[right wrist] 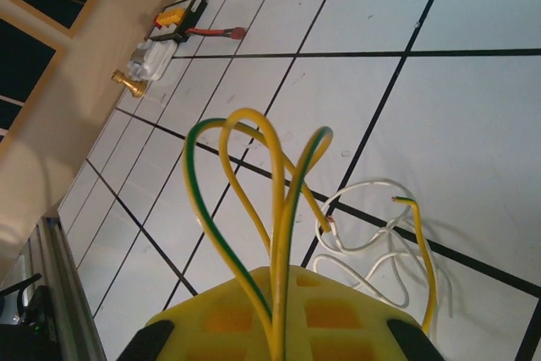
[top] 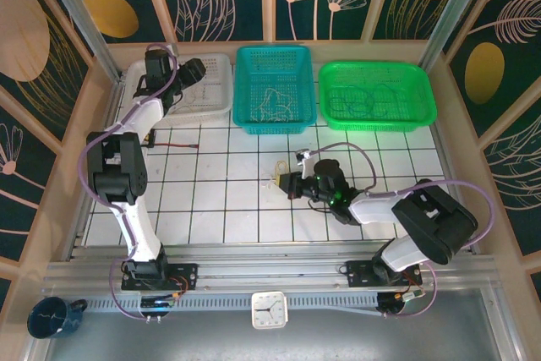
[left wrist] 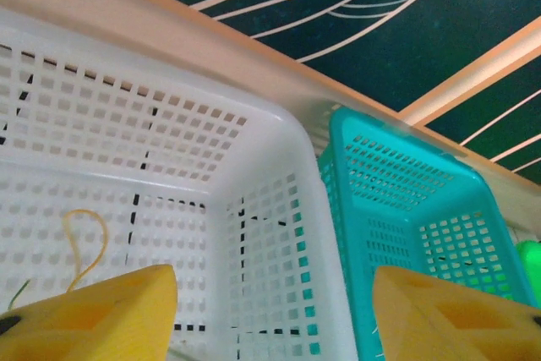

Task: Untangle the cables

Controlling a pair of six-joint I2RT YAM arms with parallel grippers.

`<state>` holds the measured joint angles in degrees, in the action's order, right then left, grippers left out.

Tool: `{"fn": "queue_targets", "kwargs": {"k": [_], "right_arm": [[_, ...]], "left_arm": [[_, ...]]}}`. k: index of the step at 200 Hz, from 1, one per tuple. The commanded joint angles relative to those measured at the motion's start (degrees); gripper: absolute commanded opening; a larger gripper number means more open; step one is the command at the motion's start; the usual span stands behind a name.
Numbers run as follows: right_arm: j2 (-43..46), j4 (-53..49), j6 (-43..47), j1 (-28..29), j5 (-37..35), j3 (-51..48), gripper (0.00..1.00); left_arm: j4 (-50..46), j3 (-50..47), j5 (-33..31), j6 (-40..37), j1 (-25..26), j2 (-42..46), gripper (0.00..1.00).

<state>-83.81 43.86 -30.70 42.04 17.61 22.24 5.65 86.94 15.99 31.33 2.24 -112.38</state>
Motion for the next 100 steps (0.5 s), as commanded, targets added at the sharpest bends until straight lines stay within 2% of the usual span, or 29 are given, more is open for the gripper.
{"fn": "queue_targets", "kwargs": {"k": [1, 25, 58, 79, 100], "right_arm": [[1.20, 0.96, 1.60, -1.51, 3.96, 0.47, 0.00], [1.57, 1.89, 1.74, -2.88, 6.93, 0.10, 0.00], [2.49, 2.56, 1.46, -4.90, 10.76, -0.27, 0.00], [3.52, 2.32, 0.70, -5.90, 12.23, -0.27, 0.00], [4.68, 2.62, -0.72, -6.78, 14.05, -0.35, 0.00]], "left_arm": [[0.31, 0.17, 3.08, -0.24, -0.39, 4.23, 0.67], [5.45, -6.47, 9.81, 3.94, -0.34, 9.07, 0.72], [16.27, -24.01, 16.64, 11.16, 0.75, 20.23, 0.75], [21.35, -35.51, 18.04, 13.60, 3.75, 27.86, 0.77], [26.63, -45.37, 18.25, 16.14, 8.95, 33.50, 0.76]]}}
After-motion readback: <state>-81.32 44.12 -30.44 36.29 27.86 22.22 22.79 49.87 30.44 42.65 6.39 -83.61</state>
